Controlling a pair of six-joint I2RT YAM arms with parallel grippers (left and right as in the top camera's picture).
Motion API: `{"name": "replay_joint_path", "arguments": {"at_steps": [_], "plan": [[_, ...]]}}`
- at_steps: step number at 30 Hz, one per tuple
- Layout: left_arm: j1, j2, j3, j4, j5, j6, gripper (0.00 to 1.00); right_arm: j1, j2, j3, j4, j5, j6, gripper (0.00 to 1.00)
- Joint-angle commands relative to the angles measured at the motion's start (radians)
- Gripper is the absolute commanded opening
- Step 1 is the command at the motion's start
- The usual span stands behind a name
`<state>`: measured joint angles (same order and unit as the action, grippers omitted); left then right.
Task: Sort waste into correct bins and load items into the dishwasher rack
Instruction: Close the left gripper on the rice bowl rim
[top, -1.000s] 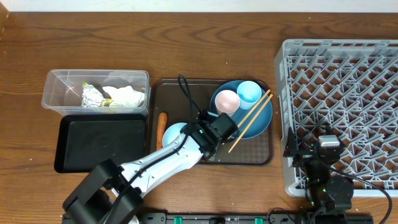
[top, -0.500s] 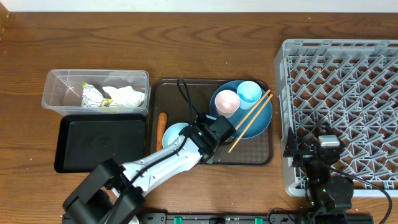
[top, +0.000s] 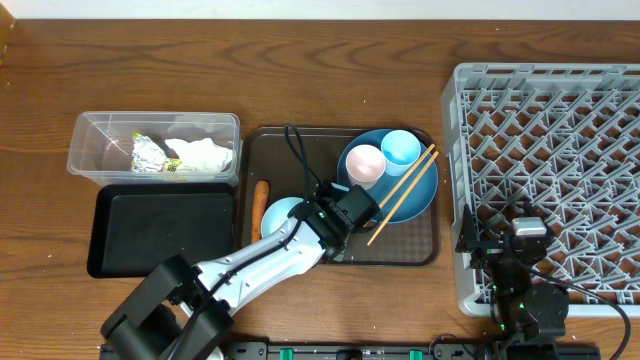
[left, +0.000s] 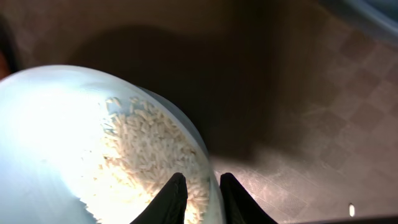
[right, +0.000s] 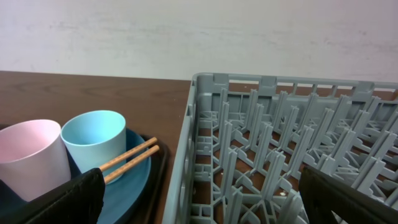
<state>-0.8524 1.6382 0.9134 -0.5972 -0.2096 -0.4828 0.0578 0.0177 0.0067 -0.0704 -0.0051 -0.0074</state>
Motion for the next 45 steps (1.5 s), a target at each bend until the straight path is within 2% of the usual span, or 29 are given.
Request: {"name": "replay_joint_path", "arguments": {"at_steps": [1, 9, 12, 18, 25, 45], "plan": [[0.005, 0.01, -0.008, -0.005, -0.05, -0.008, 0.22, -0.011, 0.0, -0.001, -0.004, -0.003, 0.014, 0.99], [0.005, 0.01, -0.008, -0.002, -0.054, -0.008, 0.22, -0.011, 0.0, -0.001, -0.004, -0.003, 0.014, 0.99], [0.005, 0.01, -0.008, -0.003, -0.054, -0.008, 0.15, -0.011, 0.0, -0.001, -0.004, -0.003, 0.014, 0.99], [0.005, 0.01, -0.008, -0.003, -0.054, -0.009, 0.15, -0.011, 0.0, -0.001, -0.004, -0.003, 0.014, 0.99], [0.005, 0.01, -0.008, -0.003, -0.054, -0.009, 0.06, -0.011, 0.0, -0.001, -0.004, -0.002, 0.014, 0.99], [0.027, -0.037, 0.046, 0.002, -0.119, -0.005, 0.06, -0.011, 0.0, -0.001, -0.004, -0.002, 0.014, 0.99]]}}
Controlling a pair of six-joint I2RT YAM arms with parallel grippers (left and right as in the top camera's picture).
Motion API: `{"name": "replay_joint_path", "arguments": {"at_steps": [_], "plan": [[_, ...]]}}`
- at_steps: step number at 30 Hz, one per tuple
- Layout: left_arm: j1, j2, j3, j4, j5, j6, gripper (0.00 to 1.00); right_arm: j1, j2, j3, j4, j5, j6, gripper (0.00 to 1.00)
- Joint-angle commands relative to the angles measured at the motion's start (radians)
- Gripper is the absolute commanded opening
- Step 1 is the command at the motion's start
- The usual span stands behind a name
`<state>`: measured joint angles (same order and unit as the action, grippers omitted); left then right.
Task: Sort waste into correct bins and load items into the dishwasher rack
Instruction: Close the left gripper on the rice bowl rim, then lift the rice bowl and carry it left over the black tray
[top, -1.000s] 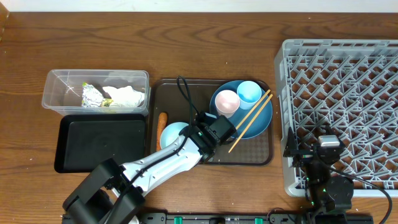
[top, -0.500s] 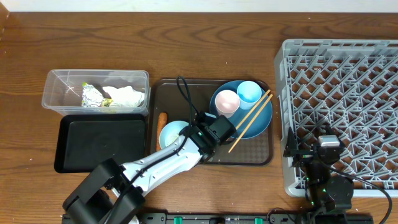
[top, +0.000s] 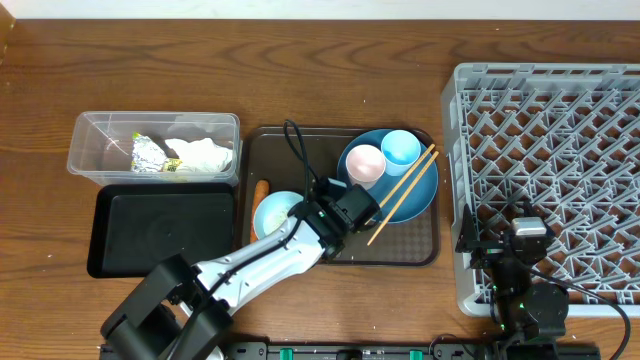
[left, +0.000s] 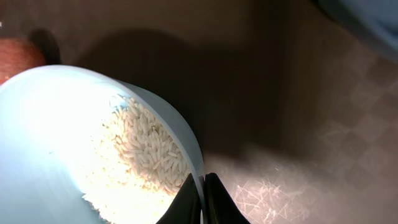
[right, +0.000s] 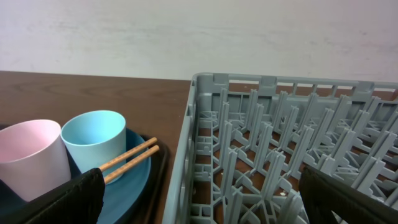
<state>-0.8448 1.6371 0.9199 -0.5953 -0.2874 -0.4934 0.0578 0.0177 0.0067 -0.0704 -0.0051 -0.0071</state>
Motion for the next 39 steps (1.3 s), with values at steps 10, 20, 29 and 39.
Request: {"name": "replay_joint_path", "arguments": {"at_steps": [10, 20, 29, 39], "plan": [[0.146, -0.146, 0.046, 0.0, -0.039, 0.044, 0.06, -0.011, 0.0, -0.001, -0.004, -0.003, 0.013, 0.99], [0.246, -0.216, 0.046, 0.016, -0.039, 0.101, 0.06, -0.011, 0.0, -0.001, -0.004, -0.002, 0.013, 0.99], [0.329, -0.216, 0.046, 0.08, -0.039, 0.127, 0.06, -0.011, 0.0, -0.001, -0.004, -0.002, 0.013, 0.99], [0.378, -0.216, 0.046, 0.134, -0.039, 0.126, 0.06, -0.011, 0.002, -0.001, -0.004, -0.003, 0.013, 0.99]]}}
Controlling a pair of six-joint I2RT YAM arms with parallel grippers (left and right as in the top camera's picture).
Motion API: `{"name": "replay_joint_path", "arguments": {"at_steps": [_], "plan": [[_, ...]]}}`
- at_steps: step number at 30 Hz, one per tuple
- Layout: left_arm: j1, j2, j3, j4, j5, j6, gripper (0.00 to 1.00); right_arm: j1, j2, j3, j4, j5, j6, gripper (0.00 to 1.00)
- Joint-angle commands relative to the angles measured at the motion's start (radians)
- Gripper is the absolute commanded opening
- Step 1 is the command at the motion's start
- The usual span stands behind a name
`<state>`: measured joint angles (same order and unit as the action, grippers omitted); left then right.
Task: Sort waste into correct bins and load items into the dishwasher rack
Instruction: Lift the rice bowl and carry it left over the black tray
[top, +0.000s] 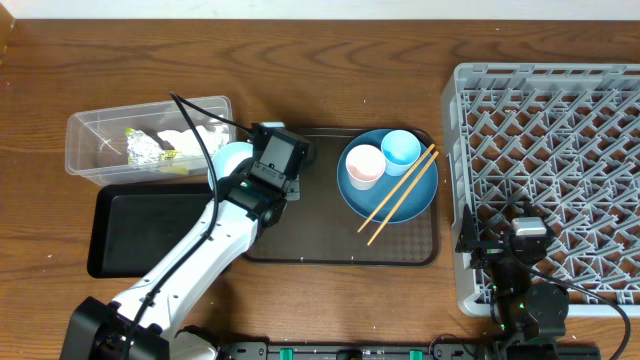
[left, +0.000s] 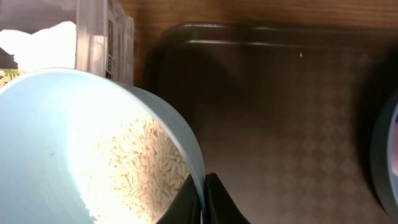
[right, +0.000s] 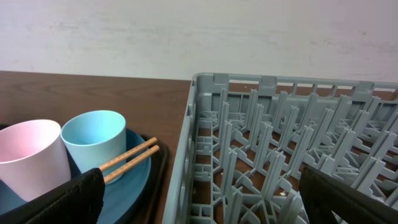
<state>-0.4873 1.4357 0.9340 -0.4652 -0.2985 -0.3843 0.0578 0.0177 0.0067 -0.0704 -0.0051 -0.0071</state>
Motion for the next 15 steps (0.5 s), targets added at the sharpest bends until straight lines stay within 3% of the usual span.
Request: {"name": "replay_joint_path", "arguments": {"at_steps": [1, 5, 12, 15], "plan": [[0.027, -0.014, 0.032, 0.003, -0.027, 0.013, 0.06, -0.011, 0.002, -0.001, -0.004, -0.003, 0.013, 0.99], [0.067, -0.015, 0.032, -0.008, 0.002, 0.015, 0.06, -0.011, 0.002, -0.001, -0.004, -0.003, 0.013, 0.99], [0.194, -0.057, 0.032, -0.013, 0.246, 0.034, 0.06, -0.011, 0.002, -0.001, -0.004, -0.003, 0.013, 0.99], [0.246, -0.089, 0.032, -0.031, 0.266, 0.037, 0.06, -0.011, 0.002, -0.001, -0.004, -0.003, 0.013, 0.99]]}}
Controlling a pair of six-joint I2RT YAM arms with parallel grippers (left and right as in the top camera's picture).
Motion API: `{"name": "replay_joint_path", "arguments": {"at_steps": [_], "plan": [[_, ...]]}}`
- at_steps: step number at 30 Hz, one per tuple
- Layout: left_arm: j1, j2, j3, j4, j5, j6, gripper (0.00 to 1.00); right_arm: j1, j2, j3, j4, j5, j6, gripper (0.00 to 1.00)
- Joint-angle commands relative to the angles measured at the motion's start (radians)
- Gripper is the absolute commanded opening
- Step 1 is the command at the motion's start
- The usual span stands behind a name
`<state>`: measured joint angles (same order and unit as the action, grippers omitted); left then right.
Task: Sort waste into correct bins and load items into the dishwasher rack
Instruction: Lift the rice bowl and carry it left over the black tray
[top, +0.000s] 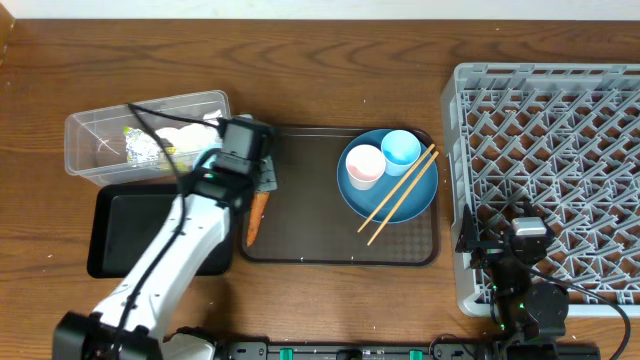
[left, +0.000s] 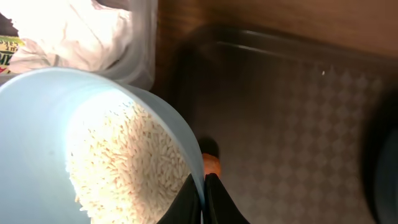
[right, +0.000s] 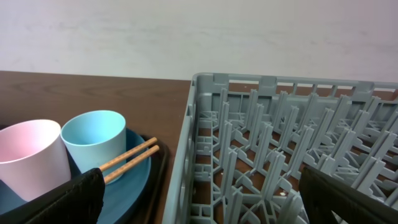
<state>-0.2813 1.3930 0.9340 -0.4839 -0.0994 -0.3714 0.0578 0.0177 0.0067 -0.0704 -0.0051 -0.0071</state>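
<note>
My left gripper (left: 203, 198) is shut on the rim of a light blue bowl (left: 37, 143) holding rice (left: 124, 162). The bowl hangs over the left edge of the brown tray (left: 280, 112), beside the clear bin (left: 140, 37). In the overhead view the left gripper (top: 245, 150) hides the bowl. A carrot (top: 256, 215) lies on the brown tray (top: 320, 240) below it. My right gripper (right: 202, 182) stands open at the dishwasher rack (right: 273, 124), with nothing between its fingers. The rack (top: 545, 160) fills the right side.
The clear bin (top: 100, 130) holds foil (top: 140, 150) and white tissue (top: 185, 135). A black tray (top: 150, 235) lies in front of it. A blue plate (top: 400, 200) on the brown tray carries a pink cup (top: 364, 165), a blue cup (top: 400, 149) and chopsticks (top: 398, 196).
My left gripper has moved left with the bowl, from over the tray's back left part to its left edge beside the clear bin. The carrot now shows. The right arm is unmoved.
My left gripper stood open around the rim of the rice bowl, which sat on the brown tray by the carrot. Then it was shut on the rim. Later it held the bowl over the tray's back left, and now holds it beside the clear bin.
</note>
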Motion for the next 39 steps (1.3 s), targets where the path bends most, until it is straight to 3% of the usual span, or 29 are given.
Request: {"name": "replay_joint_path", "arguments": {"at_steps": [1, 7, 19, 25, 39], "plan": [[0.06, -0.06, 0.032, -0.021, 0.066, 0.027, 0.06, -0.011, 0.002, -0.001, -0.004, -0.003, 0.013, 0.99], [0.171, -0.097, 0.032, -0.059, 0.074, 0.031, 0.06, -0.011, 0.002, -0.001, -0.004, -0.003, 0.013, 0.99], [0.352, -0.095, 0.021, -0.067, 0.295, 0.057, 0.06, -0.011, 0.002, -0.001, -0.004, -0.003, 0.013, 0.99], [0.455, -0.095, 0.019, -0.083, 0.332, 0.066, 0.06, -0.011, 0.002, -0.001, -0.004, -0.003, 0.013, 0.99], [0.724, -0.093, -0.053, 0.0, 0.719, 0.151, 0.06, -0.011, 0.002, -0.001, -0.004, -0.003, 0.013, 0.99]]}}
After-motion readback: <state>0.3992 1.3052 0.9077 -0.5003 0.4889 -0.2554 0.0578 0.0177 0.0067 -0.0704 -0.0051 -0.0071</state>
